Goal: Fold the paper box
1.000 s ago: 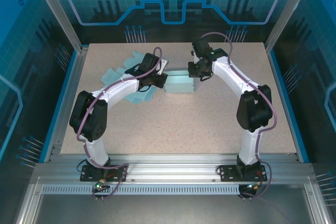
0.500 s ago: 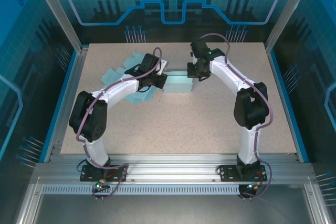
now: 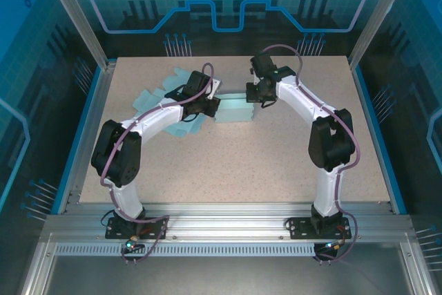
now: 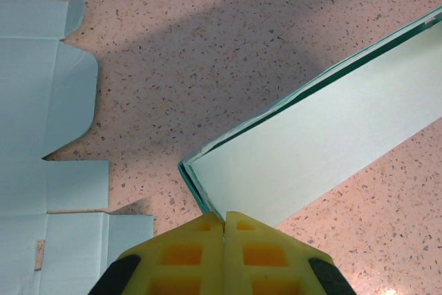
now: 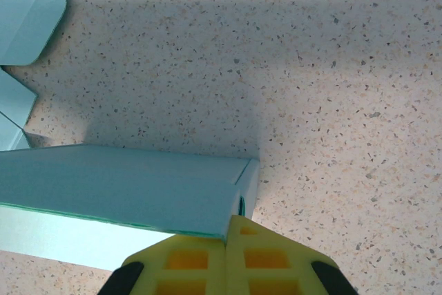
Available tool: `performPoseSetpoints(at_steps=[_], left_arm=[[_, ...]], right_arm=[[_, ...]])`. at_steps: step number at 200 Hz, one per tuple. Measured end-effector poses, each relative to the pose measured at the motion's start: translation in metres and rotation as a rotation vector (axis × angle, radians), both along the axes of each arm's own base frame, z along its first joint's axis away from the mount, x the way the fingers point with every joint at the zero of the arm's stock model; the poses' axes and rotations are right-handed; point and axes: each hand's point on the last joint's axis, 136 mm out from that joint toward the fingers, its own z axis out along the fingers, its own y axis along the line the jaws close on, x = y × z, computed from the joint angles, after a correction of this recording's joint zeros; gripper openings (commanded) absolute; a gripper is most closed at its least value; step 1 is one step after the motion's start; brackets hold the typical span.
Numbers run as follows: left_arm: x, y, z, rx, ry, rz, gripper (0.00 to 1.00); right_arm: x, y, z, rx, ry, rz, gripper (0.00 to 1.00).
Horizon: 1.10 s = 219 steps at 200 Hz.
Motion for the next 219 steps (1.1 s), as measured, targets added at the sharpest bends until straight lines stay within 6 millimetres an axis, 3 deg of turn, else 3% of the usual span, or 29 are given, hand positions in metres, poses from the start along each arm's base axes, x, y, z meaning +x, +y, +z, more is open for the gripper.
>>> performPoseSetpoints(at_steps=[94, 206, 219], left_arm=[[-0.002, 0.003, -0.009, -0.006, -0.016, 0.022, 0.0], [-0.001, 0.006, -0.013, -0.139, -0.06, 0.076, 0.0], [-0.003, 0.007, -0.013, -0.168, -0.054, 0.077, 0.16]], right_arm=[[-0.012, 0.001, -0.007, -0.053, -0.097, 0.009, 0.0], [-0.009, 0.001, -0.016, -0.094, -0.276, 0.006, 0.0], [-0.008, 0.002, -0.016, -0.096, -0.285, 0.004, 0.0]])
